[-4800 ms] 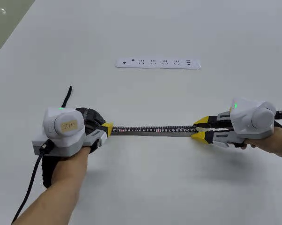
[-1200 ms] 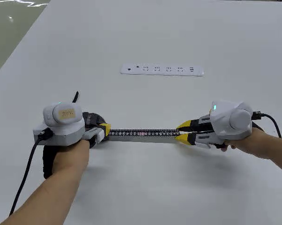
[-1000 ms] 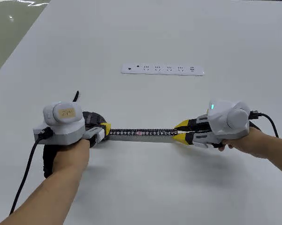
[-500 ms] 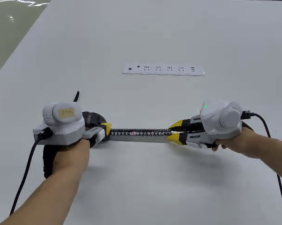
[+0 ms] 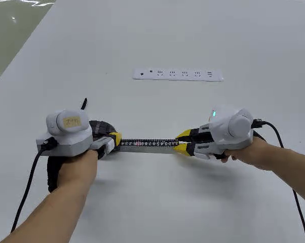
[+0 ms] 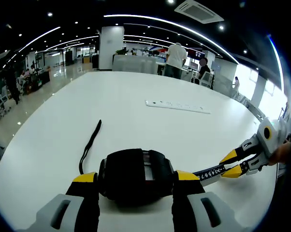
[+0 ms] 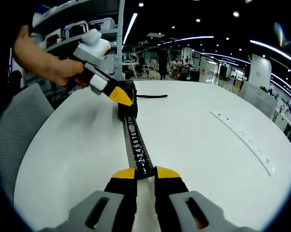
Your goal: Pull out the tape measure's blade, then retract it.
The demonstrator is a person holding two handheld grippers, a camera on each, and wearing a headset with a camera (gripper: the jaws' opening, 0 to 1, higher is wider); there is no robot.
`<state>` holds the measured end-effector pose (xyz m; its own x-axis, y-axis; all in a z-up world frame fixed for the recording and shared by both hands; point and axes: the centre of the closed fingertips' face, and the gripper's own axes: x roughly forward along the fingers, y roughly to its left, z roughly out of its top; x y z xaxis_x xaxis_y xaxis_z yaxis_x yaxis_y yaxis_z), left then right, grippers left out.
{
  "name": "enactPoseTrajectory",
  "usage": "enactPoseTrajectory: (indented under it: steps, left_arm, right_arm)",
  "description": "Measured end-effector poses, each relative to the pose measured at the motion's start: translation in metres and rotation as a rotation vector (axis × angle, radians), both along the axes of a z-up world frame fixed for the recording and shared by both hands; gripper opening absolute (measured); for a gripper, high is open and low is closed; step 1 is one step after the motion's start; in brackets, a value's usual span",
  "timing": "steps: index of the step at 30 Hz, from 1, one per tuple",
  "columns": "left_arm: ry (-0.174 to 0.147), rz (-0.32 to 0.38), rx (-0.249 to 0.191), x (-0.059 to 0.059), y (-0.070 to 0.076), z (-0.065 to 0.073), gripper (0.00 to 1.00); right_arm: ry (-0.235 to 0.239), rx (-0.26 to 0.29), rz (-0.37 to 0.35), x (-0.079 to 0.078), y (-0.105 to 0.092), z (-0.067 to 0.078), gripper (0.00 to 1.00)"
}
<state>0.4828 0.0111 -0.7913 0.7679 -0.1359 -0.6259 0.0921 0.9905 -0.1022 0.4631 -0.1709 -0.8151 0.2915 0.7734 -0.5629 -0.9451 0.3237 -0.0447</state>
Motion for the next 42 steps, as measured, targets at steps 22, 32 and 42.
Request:
enactPoseTrajectory:
  steps: [22, 32, 42]
  left_arm:
    - [0.005, -0.003, -0.01, 0.0, 0.0, 0.001, 0.57]
    - [0.009, -0.006, -0.018, 0.0, 0.0, 0.001, 0.57]
    - [0.016, -0.007, -0.026, 0.0, 0.0, 0.001, 0.57]
  right_arm:
    - [0.011, 0.016, 0.014, 0.004, 0.032, -0.001, 0.12]
    - [0.013, 0.025, 0.023, 0.005, 0.049, -0.002, 0.12]
    - [0.016, 0.035, 0.036, 0.007, 0.07, -0.001, 0.12]
